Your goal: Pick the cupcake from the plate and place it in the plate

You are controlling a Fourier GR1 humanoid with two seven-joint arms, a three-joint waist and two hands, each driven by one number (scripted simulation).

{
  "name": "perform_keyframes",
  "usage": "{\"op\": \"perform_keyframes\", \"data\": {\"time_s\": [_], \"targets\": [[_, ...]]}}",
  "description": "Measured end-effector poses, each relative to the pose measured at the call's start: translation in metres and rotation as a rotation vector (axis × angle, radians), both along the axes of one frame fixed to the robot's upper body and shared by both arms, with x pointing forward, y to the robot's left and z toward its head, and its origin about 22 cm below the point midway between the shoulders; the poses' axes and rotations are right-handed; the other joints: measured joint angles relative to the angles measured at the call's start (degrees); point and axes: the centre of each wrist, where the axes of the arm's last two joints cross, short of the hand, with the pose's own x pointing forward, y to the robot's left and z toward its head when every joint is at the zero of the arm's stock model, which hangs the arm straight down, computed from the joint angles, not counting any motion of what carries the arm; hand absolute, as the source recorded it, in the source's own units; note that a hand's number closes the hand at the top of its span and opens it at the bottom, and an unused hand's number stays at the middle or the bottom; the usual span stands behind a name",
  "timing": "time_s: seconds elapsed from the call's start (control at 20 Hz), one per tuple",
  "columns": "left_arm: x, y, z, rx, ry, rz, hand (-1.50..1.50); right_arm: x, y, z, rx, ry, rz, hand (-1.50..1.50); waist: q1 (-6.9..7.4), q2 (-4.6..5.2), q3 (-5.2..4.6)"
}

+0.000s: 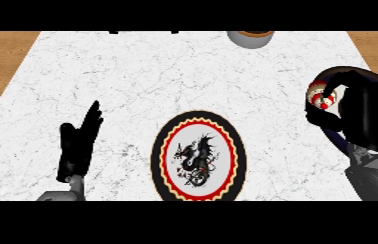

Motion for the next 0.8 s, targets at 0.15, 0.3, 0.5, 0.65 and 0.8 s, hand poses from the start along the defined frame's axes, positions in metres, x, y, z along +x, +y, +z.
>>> {"op": "perform_keyframes", "data": {"time_s": [0.15,0.3,0.5,0.65,0.8], "targets": [[-0.007,0.004,0.006,0.000,0.000,-0.005,0.00,-0.001,-0.022,0.005,0.031,-0.016,-0.064,1.50,0.29,0.04,0.01],[-0.005,-0.001,0.002,-0.002,-0.003,-0.010,0.00,-0.001,-0.042,0.005,0.047,-0.017,-0.104,1.50,0.39,0.12,0.03],[-0.005,0.001,0.004,0.003,-0.005,-0.015,0.00,0.010,-0.076,0.006,0.059,-0.002,-0.154,1.50,0.66,0.18,0.03],[-0.002,0.006,0.005,0.003,-0.002,-0.017,0.00,0.018,-0.097,0.002,0.061,0.019,-0.174,1.50,0.76,0.23,0.02],[-0.002,0.006,0.004,0.003,-0.005,-0.014,0.00,0.025,-0.120,0.001,0.063,0.059,-0.202,1.50,0.87,0.26,0.03]]}}
